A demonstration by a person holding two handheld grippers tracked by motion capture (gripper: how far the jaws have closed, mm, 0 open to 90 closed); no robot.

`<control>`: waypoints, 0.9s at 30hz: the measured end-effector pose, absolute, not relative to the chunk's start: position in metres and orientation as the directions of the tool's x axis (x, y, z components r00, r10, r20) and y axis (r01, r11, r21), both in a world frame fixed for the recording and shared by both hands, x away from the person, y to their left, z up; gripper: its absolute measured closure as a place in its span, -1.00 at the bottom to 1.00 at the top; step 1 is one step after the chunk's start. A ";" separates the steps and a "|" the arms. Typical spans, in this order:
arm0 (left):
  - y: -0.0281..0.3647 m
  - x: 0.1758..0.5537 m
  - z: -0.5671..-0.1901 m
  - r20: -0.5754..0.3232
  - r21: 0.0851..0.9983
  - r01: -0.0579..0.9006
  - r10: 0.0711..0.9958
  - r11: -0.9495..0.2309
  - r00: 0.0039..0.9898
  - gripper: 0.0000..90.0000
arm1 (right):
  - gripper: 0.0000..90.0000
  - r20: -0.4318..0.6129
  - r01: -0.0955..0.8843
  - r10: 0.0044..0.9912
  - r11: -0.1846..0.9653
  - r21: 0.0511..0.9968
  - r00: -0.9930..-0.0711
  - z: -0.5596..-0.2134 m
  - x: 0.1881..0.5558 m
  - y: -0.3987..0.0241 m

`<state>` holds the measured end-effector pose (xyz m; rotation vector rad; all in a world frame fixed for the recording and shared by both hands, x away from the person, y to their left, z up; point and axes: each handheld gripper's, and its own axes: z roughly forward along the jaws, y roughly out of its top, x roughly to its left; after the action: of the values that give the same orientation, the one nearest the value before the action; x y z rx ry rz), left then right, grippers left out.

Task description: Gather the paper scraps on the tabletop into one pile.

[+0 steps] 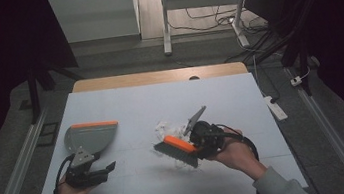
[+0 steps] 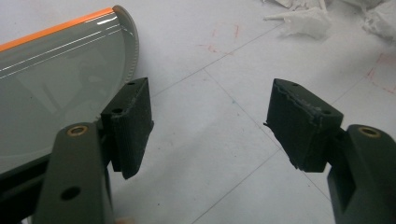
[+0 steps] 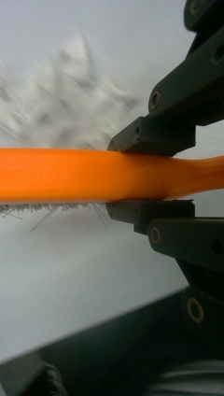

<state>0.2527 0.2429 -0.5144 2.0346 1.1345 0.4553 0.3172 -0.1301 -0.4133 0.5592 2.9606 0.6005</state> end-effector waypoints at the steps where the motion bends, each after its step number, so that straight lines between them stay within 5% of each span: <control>1: 0.243 0.253 -0.514 -0.048 0.753 0.571 0.838 -0.328 0.544 -0.29 | 0.56 0.002 0.325 0.350 0.868 0.375 -0.937 -0.417 0.314 -0.133; 7: 0.243 0.253 -0.515 -0.046 0.752 0.571 0.839 -0.328 0.542 -0.29 | 0.56 -0.015 0.265 0.282 0.917 0.297 -0.959 -0.444 0.311 -0.135; 16: 0.245 0.253 -0.515 -0.047 0.754 0.570 0.839 -0.327 0.543 -0.29 | 0.56 -0.062 0.224 0.256 0.922 0.317 -0.965 -0.452 0.342 -0.105; 27: 0.245 0.253 -0.515 -0.050 0.752 0.574 0.840 -0.325 0.541 -0.29 | 0.56 -0.113 0.248 0.362 0.805 0.539 -0.925 -0.425 0.353 -0.113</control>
<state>0.2530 0.2450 -0.5155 2.0341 1.1397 0.4560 0.3529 -0.1133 -0.4247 0.4761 2.7810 0.7885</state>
